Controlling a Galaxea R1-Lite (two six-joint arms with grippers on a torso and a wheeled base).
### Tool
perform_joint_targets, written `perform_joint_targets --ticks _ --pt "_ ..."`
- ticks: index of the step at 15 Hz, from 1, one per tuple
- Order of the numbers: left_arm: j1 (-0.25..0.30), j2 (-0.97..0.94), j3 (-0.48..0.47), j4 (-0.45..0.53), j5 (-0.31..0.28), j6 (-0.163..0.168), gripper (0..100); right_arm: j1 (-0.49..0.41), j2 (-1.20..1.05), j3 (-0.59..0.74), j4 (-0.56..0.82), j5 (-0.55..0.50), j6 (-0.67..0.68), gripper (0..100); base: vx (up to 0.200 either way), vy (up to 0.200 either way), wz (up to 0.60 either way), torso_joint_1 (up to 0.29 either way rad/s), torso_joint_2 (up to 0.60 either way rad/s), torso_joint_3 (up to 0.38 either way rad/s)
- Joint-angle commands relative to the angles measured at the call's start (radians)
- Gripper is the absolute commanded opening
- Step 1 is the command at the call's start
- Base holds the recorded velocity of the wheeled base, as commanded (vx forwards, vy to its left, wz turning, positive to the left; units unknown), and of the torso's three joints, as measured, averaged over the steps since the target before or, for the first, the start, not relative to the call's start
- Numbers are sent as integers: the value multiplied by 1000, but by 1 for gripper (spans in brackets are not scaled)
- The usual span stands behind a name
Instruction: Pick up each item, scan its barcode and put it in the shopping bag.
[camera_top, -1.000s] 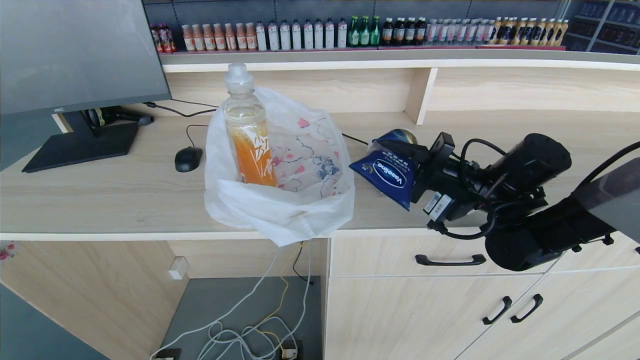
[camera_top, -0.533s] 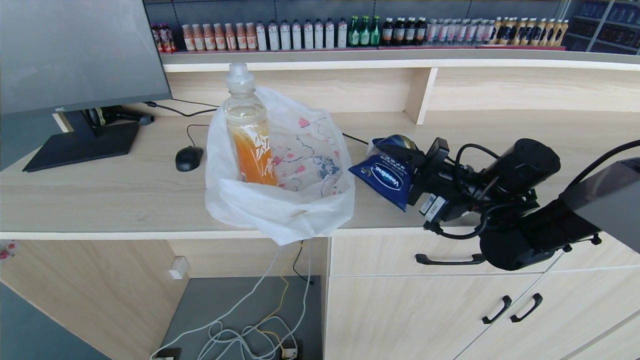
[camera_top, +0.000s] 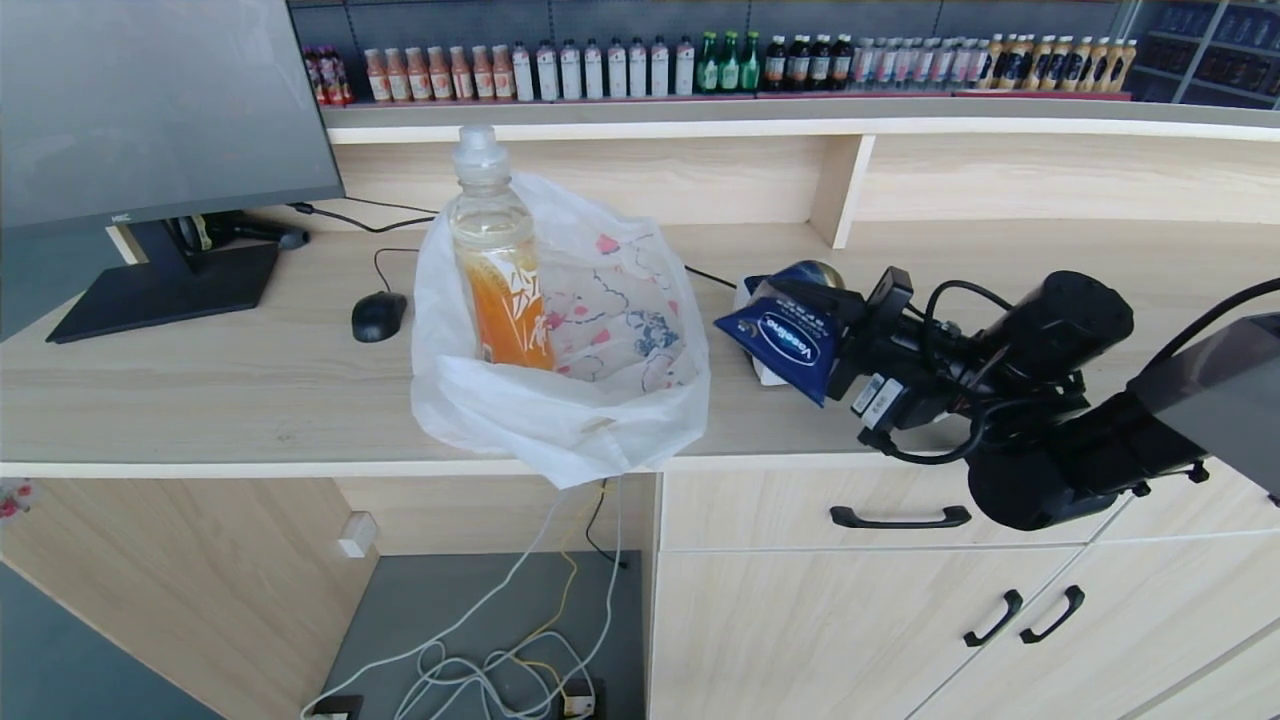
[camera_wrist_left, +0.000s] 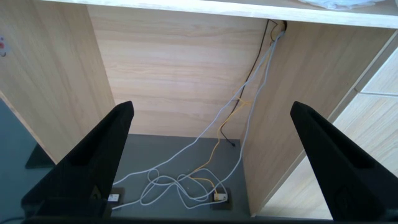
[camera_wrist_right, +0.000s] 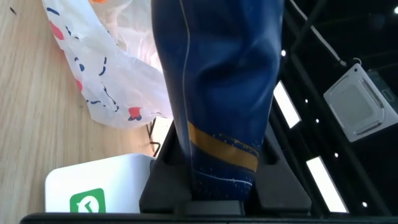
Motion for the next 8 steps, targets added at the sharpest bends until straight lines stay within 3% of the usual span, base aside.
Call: perform_joint_targets --ticks 1,8 --pt "0 0 0 0 0 0 100 -20 -5 -1 -1 0 1 0 0 0 0 0 0 0" --pt "0 0 0 0 0 0 100 -35 21 -35 -1 0 15 0 0 0 0 0 0 0"
